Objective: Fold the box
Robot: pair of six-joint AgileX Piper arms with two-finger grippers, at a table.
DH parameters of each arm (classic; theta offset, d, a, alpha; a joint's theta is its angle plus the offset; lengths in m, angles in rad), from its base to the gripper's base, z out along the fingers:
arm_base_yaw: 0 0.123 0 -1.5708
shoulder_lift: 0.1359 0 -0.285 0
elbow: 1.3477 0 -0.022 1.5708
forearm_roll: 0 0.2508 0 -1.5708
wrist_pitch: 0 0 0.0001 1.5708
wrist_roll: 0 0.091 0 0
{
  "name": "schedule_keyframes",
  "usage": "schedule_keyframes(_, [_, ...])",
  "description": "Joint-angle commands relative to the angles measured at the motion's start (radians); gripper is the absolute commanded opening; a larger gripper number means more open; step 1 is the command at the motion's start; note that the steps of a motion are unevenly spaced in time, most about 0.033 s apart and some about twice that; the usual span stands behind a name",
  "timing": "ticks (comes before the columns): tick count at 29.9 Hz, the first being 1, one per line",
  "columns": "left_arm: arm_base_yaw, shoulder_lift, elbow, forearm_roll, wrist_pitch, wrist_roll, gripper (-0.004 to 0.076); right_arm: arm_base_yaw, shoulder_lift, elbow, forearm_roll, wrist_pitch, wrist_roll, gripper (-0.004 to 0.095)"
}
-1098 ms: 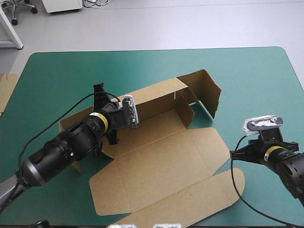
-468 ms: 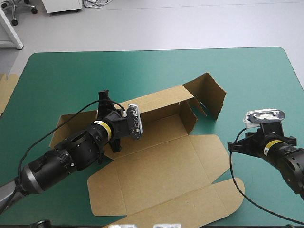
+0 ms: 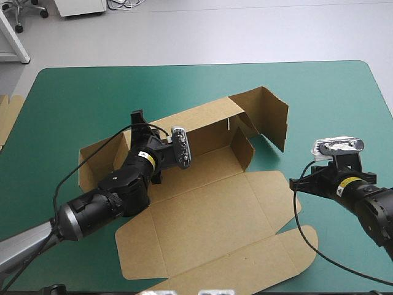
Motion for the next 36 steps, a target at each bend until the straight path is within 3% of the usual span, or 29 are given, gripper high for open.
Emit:
schedule_keyframes(1, [-0.058,-0.008,-0.02,0.117,0.063,-0.08,-0.001,0.002,-0.005,-0.033,-0.003,-0.078,-0.011,-0.0019])
schedule_keyframes(13, [-0.168,0.018,0.002,0.178,0.186,-0.153,-0.001,0.002,0.001,-0.034,0.075,-0.092,-0.06,-0.0019])
schedule_keyframes(17, [-0.199,0.035,0.074,0.18,0.188,-0.158,-0.001,0.002,0.044,-0.093,0.089,-0.032,-0.085,-0.0019])
schedule_keyframes(24, [-0.209,0.042,0.118,0.218,0.2,-0.236,-0.001,0.002,0.201,-0.416,0.188,0.122,-0.184,-0.0019])
schedule_keyframes(32, [-0.209,0.042,0.118,0.236,0.185,-0.256,-0.001,-0.002,0.516,-0.885,0.259,0.368,-0.253,-0.0019])
schedule_keyframes(36, [-0.209,0.042,0.118,0.236,0.183,-0.256,-0.001,-0.067,0.688,-1.113,0.407,0.484,-0.307,-0.0019])
